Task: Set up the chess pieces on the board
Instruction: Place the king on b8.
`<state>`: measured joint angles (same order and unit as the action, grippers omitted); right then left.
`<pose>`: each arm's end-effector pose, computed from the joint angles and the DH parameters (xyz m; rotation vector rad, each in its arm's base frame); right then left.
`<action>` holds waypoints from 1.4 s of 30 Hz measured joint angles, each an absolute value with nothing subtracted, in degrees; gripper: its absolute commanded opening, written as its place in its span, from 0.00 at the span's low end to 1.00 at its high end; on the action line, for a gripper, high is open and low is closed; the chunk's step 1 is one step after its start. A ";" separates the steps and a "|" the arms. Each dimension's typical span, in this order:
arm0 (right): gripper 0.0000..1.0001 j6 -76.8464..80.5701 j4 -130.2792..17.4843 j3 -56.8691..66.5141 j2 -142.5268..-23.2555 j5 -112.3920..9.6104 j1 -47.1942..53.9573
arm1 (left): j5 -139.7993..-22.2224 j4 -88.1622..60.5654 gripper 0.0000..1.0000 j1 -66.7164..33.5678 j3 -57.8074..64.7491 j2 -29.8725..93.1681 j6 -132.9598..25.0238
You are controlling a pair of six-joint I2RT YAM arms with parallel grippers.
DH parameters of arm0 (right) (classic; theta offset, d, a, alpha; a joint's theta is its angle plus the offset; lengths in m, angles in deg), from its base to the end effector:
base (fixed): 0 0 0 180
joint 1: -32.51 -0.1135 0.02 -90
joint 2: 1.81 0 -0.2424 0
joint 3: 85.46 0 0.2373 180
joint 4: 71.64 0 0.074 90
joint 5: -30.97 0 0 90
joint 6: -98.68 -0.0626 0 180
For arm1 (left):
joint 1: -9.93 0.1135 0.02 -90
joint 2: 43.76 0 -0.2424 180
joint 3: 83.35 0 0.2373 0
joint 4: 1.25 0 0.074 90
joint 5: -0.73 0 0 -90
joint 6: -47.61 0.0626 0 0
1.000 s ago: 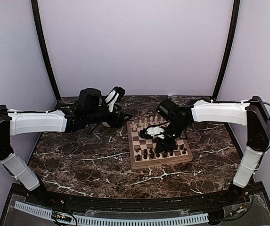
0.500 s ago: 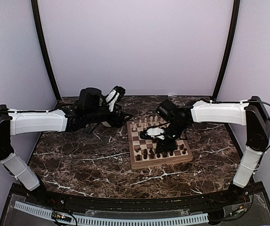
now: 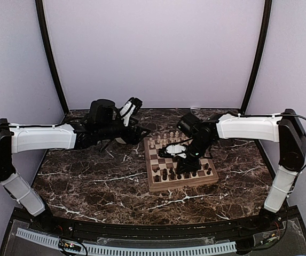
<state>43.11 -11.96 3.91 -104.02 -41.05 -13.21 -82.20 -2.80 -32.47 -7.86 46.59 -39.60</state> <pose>0.2255 0.2589 0.1703 -1.8745 2.1211 0.4883 0.2765 -0.2629 0.2566 0.8091 1.7162 -0.5905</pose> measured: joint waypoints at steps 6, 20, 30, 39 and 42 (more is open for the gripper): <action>0.10 43.09 -10.01 5.85 -103.72 -40.51 -13.05 | -82.20 -2.80 0.77 -32.47 -7.84 46.59 -39.60; 0.09 42.50 -9.81 4.23 -87.50 -34.50 -0.33 | -82.20 -2.82 0.77 -32.47 -7.66 46.63 -39.38; 0.10 41.63 -12.31 -12.01 -83.59 -34.41 3.54 | -82.14 -2.86 0.77 -32.47 -7.64 46.98 -38.99; 0.11 41.21 -16.52 -14.41 -83.68 -34.39 3.65 | -81.61 -2.97 0.76 -32.47 -7.05 47.09 -38.99; 0.11 41.23 -17.81 -15.00 -84.13 -34.39 3.69 | -81.59 -2.97 0.77 -32.47 -6.96 47.09 -38.97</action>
